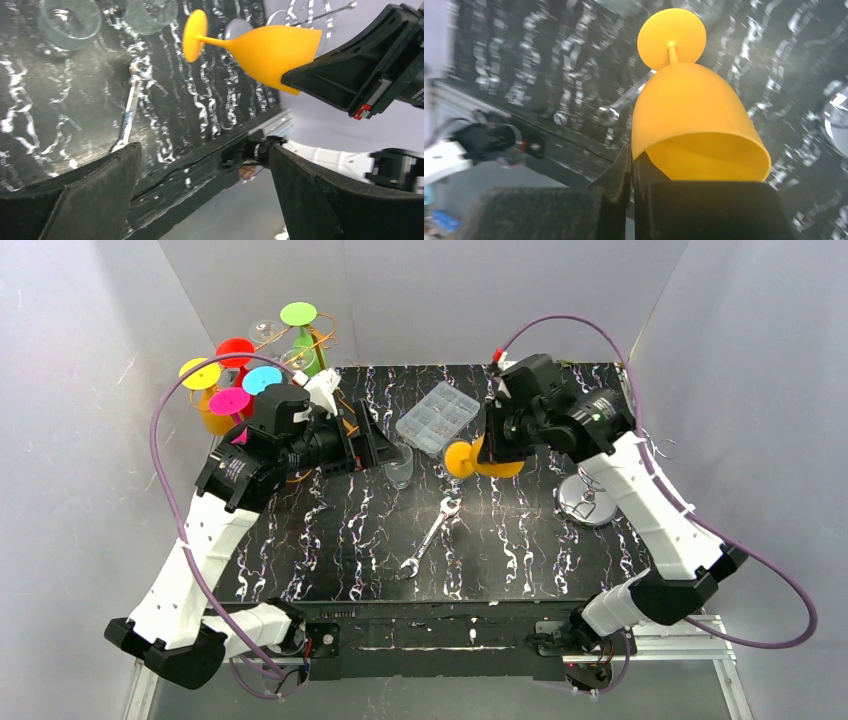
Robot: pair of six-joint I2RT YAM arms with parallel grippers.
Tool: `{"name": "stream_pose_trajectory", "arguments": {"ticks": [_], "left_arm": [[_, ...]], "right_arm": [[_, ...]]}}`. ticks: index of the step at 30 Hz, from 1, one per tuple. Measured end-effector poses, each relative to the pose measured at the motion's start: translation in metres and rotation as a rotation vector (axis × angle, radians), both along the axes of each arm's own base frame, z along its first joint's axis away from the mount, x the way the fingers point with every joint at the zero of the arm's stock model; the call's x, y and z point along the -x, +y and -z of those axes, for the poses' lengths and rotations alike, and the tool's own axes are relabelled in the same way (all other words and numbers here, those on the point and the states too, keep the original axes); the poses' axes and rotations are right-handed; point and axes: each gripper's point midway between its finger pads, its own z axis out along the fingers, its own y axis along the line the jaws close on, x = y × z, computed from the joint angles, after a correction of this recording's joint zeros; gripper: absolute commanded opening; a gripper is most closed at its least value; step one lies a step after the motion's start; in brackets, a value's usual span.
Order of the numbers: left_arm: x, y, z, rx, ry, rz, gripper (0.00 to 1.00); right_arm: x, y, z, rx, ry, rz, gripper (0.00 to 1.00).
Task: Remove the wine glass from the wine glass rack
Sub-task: Place the wine glass at the center of the board.
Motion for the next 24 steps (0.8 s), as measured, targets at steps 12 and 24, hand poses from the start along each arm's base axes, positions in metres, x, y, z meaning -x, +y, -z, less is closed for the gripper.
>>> {"name": "stream_pose_trajectory", "arguments": {"ticks": [12,24], "left_arm": [[0.016,0.024,0.014,-0.15,-0.056,0.025,0.98],[0.012,0.025,0.02,-0.176,-0.049,0.025,0.98]], "right_arm": [[-0.026,-0.041,0.104,0.483,0.144,0.016,0.01],[-0.125,-0.058,0.121,0.453,0.179,0.147,0.01]]}}
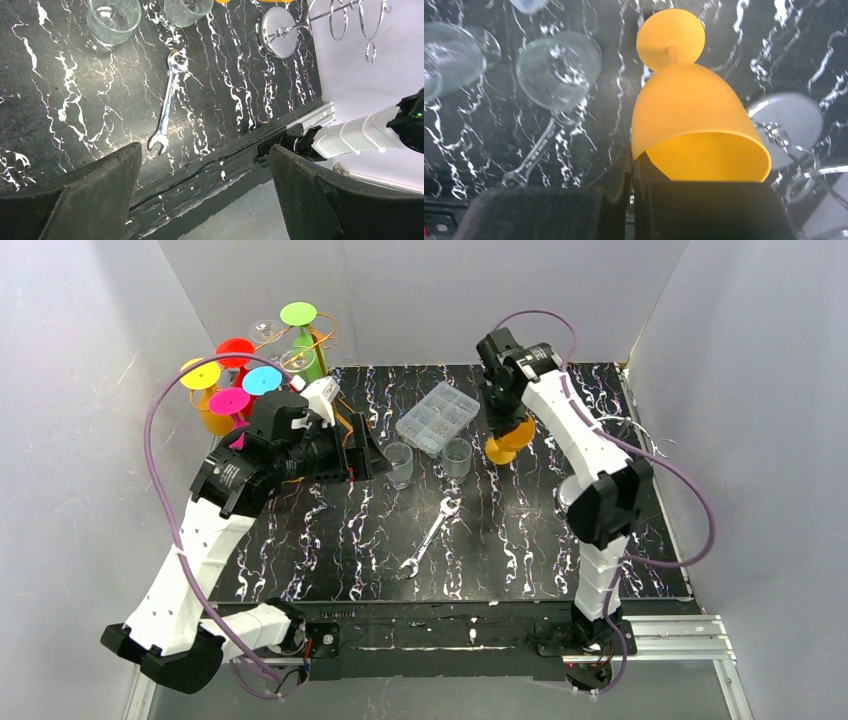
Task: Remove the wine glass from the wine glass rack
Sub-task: Place the wine glass at the center of the board.
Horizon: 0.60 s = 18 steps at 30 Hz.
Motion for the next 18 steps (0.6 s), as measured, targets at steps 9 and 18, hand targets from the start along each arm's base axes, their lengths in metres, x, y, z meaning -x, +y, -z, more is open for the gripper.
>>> {"name": "stream_pose_trajectory", "arguments": {"ticks": [9,18], "left_arm": [[-0.008,-0.005,0.005,-0.013,0.024,0.003,0.98],[-0.011,-0.006,0.002,-0.014,0.017,0.006,0.98]], "right_arm": [[-0.056,0.027,0.037,-0.044,0.031,0.006,0.01],[-0.072,0.021,0.044,-0.098,0.046,0.033,0.24]]}}
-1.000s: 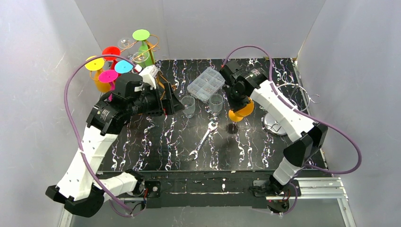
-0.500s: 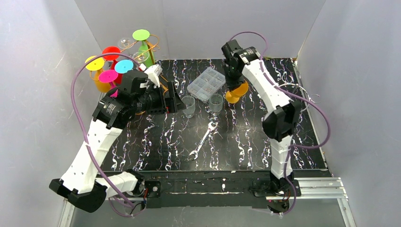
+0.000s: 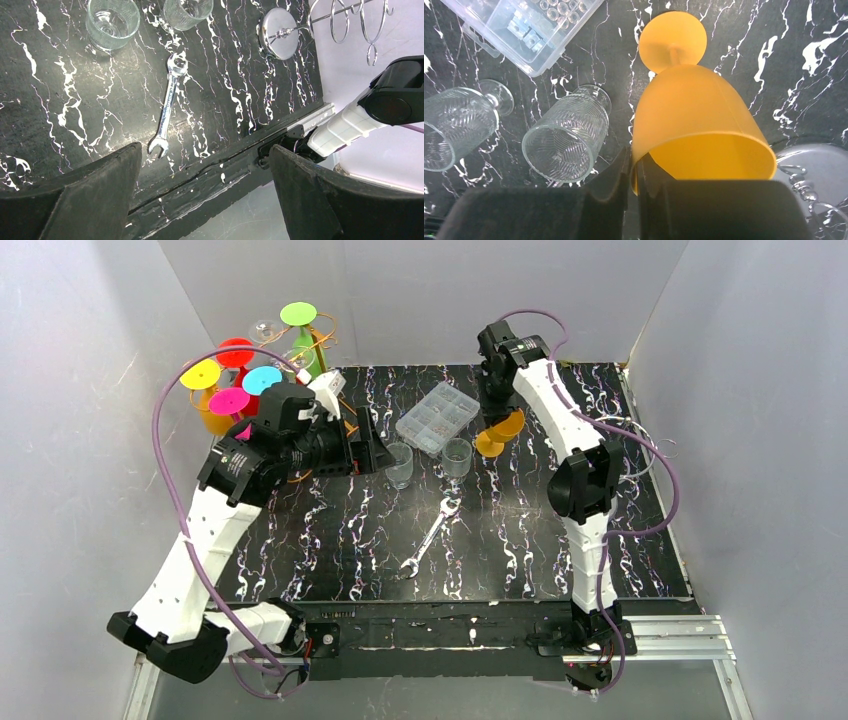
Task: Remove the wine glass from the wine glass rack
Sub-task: Place the wine glass at the center of the board.
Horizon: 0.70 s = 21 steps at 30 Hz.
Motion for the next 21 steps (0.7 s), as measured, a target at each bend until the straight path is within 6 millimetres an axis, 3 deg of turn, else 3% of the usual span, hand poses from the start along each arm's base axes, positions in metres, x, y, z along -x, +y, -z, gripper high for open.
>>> {"name": "stream_pose_trajectory", "arguments": {"ticks": [5,12,21], "left_arm": [[-0.005,-0.003,0.002,-0.006,0.01,-0.001,0.98],[-0.01,-0.005,0.004,-0.012,0.023,-0.003,0.98],[-0.023,0.004,-0.019,-0.053,-0.034,-0.055,0.98]], "right_arm": [[0.0,0.001,0.0,-0.005,0.0,0.0,0.49],[-0.003,0.003,-0.002,-0.013,-0.015,0.004,0.65],[-0.013,0.008,-0.012,-0.041,-0.066,0.023,0.79]]}}
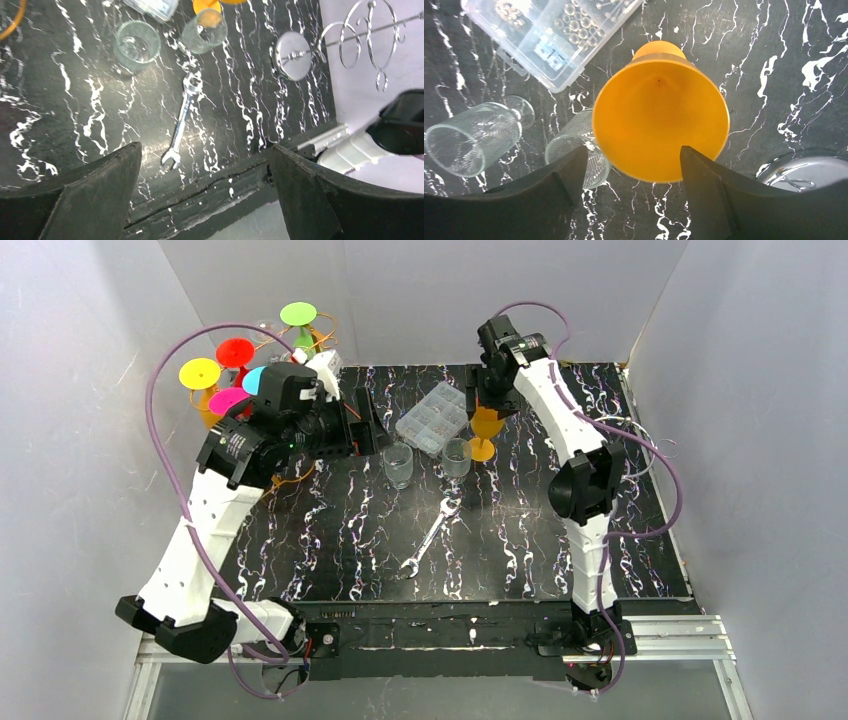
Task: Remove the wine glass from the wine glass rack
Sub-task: Place the wine glass at the center of the board, then pick up the wine glass from the wine rack.
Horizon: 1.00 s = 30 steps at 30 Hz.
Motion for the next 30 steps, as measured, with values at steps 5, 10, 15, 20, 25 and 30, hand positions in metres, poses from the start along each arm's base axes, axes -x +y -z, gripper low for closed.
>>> {"name": "stream_pose_trajectory", "arguments": {"ticks": [5,10,15,20,25,30], "left_arm": [[-0.014,0.02,-0.016,-0.081,-0.063,-0.09,0.98],[-0.03,0.059,-0.047,-0.222,-0.169,-0.244,0.98],[-0.035,0.104,-0.07,-0.336,-0.235,-0.404,0.98],[-0.043,0.134,-0.076,-0.325,-0.217,-0.528,0.95],[-0.061,0.134,-0.07,-0.275,-0.179,-0.572,0.95],[-0.069,0.137,-0.071,-0.24,-0.175,-0.609,0.95]], "right_arm": [[0.001,0.001,-0.036,-0.046,-0.084,0.006,0.87],[0.009,0.003,-0.095,-0.144,-0.212,0.009,0.98],[0.031,0.016,-0.142,-0.299,-0.299,-0.019,0.99],[0.049,0.051,-0.17,-0.473,-0.343,-0.072,0.95],[0.065,0.101,-0.171,-0.696,-0.303,-0.094,0.89],[0.07,0.161,-0.185,-0.885,-0.284,-0.1,0.77]]}}
